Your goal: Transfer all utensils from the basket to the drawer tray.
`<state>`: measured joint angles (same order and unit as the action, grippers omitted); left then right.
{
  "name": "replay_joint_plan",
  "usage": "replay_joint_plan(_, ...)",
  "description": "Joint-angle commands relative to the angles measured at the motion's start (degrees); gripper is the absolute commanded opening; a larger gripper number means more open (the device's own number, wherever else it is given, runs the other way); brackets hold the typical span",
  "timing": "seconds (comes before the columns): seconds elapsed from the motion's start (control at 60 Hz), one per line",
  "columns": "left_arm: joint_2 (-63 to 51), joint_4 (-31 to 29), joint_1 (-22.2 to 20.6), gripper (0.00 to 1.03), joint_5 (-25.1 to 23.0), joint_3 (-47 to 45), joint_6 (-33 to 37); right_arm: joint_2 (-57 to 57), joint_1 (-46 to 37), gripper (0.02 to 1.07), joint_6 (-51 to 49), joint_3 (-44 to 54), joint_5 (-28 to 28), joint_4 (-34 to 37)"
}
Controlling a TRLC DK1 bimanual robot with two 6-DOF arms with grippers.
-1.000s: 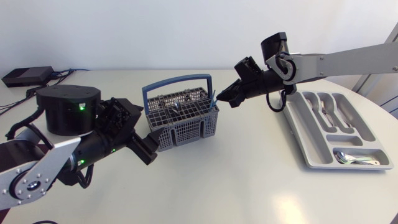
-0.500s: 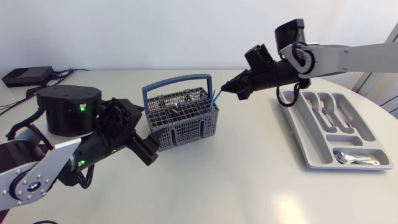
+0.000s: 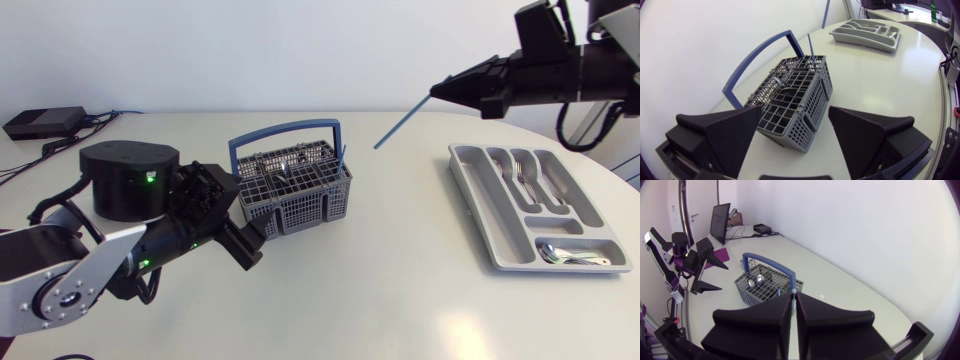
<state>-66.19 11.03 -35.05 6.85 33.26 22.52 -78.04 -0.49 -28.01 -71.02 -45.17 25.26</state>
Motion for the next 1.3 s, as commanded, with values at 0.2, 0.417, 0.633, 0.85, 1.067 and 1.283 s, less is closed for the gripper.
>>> replay_joint_plan(0.2, -1.04, 0.84, -0.2, 0.94, -0.26, 1.64, -0.46, 1.93, -11.73, 0.07, -11.89, -1.93, 7.81, 17.55)
replay_joint_plan(0.417, -0.25, 0.75, -0.02, 0.94, -0.26, 0.93, -0.55, -0.45, -22.8, 0.07, -20.51, -6.41, 11.15, 31.26)
replay_joint_plan(0.633, 0.1, 0.49, -0.46, 0.94, -0.35, 0.85, -0.64, -3.43, -27.11, 0.07, -24.72, -6.76, 19.06, 35.83)
replay_joint_plan(0.85, 0.8, 0.31, -0.55, 0.94, -0.35, 0.49, -0.81, -11.17, -26.58, 0.08, -24.37, -7.02, 20.91, 35.13)
replay_joint_plan(1.067, 2.39, -0.92, -0.37, 0.94, -0.35, -0.03, -0.73, -23.3, -23.77, 0.07, -20.42, -11.86, 21.61, 33.54)
replay_joint_plan(1.283, 2.74, -1.01, -0.02, 0.94, -0.35, -0.3, -0.73, -34.37, -22.27, 0.17, -15.76, -20.73, 21.35, 30.47)
